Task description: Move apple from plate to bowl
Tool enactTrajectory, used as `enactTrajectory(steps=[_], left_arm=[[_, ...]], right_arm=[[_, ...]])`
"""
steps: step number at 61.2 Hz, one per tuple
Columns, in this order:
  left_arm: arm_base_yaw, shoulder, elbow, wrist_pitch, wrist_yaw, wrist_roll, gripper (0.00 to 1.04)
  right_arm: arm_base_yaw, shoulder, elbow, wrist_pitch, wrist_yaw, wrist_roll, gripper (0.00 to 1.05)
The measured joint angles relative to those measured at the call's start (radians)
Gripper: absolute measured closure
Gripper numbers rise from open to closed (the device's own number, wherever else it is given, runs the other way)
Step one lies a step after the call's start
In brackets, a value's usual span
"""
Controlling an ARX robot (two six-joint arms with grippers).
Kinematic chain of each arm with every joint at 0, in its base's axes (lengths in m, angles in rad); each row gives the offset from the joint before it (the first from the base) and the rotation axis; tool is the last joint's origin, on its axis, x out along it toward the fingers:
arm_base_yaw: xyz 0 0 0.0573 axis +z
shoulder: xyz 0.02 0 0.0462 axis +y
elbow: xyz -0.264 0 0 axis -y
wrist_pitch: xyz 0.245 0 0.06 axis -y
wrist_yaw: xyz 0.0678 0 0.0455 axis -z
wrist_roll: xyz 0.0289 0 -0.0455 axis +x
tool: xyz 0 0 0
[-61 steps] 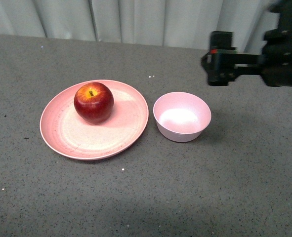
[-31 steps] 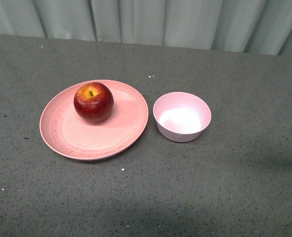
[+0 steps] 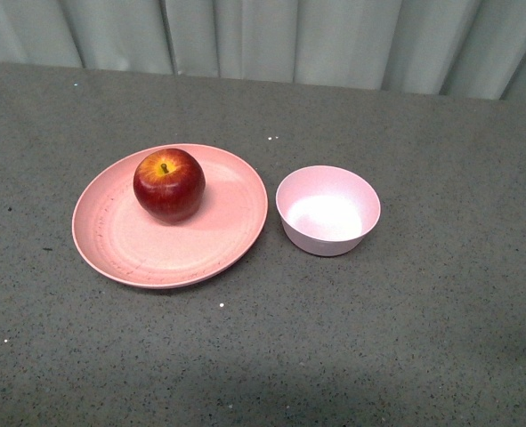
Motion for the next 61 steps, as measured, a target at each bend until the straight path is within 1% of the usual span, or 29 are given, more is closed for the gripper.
enactTrajectory(steps=[6,43,61], left_arm=[[0.0,0.0,0.0,0.0,0.0,0.0,0.07],[0.0,0.0,0.0,0.0,0.0,0.0,0.07],[0.0,0.0,0.0,0.0,0.0,0.0,0.07]], right_arm=[[-0.024,-0.082,-0.019,-0.064,-0.001,0.0,1.04],[-0.024,-0.526,-0.055,-0.453,-0.006,0.0,1.04],[-0.024,-0.665,-0.055,-0.586,-0.006,0.0,1.04]])
